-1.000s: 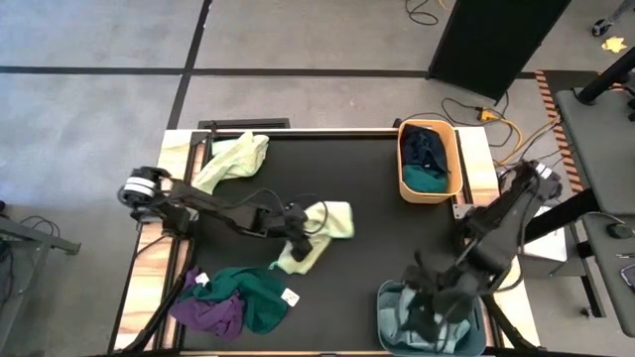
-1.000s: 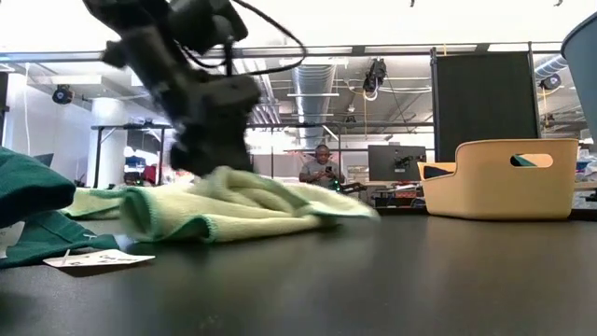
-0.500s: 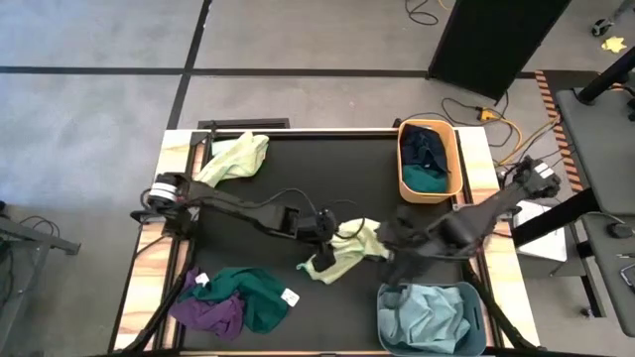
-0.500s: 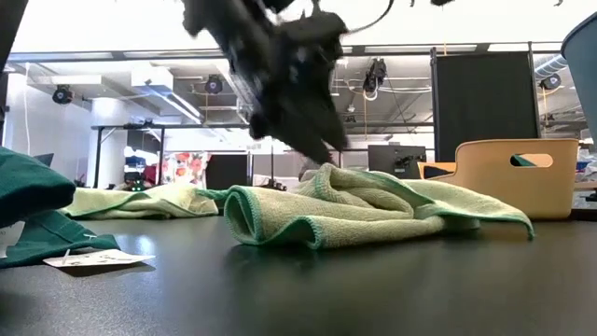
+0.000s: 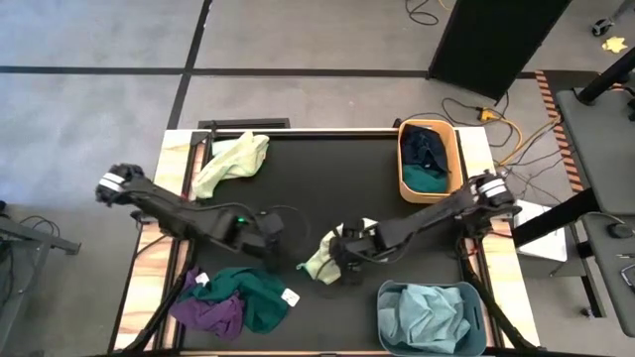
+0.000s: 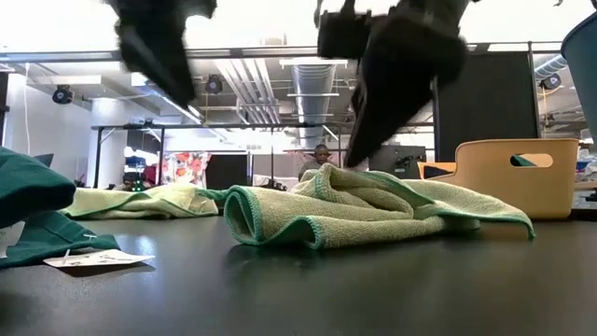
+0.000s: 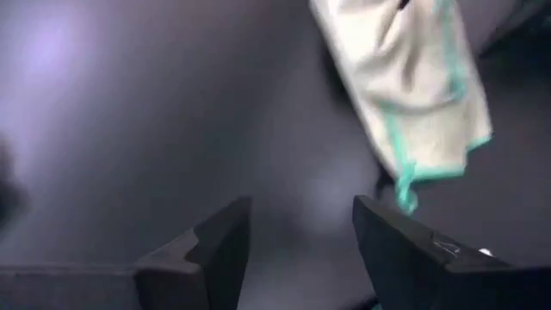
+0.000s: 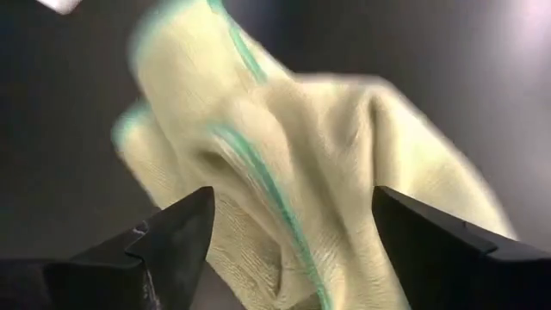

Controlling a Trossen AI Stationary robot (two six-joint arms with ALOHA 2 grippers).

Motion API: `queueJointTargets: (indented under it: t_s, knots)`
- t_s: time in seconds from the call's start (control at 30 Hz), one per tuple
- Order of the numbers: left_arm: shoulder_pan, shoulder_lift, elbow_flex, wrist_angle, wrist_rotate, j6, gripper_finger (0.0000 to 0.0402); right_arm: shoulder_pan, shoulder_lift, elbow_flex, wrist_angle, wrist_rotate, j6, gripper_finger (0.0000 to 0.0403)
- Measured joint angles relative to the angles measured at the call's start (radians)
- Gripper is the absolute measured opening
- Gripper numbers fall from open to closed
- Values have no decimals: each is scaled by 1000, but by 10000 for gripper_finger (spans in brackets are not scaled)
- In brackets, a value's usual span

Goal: Sort towels by color in basket
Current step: Put the light green towel into the blue bin

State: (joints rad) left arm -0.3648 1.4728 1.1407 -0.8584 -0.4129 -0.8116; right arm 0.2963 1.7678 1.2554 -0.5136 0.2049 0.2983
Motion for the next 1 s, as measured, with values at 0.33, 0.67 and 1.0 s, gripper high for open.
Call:
queueJointTargets:
  t_s: [0.33,0.67,1.0]
  knots:
    - [-40,-292,-367,141,-9,-162,189,-22,158,1,19,6,173,218]
    - [-23,-430,-616,449,-16,-145,189,-19,146,16,17,14,376,27]
    - [-23,-455,-679,562,-15,-99,189,144,-298,109,12,-32,563,28]
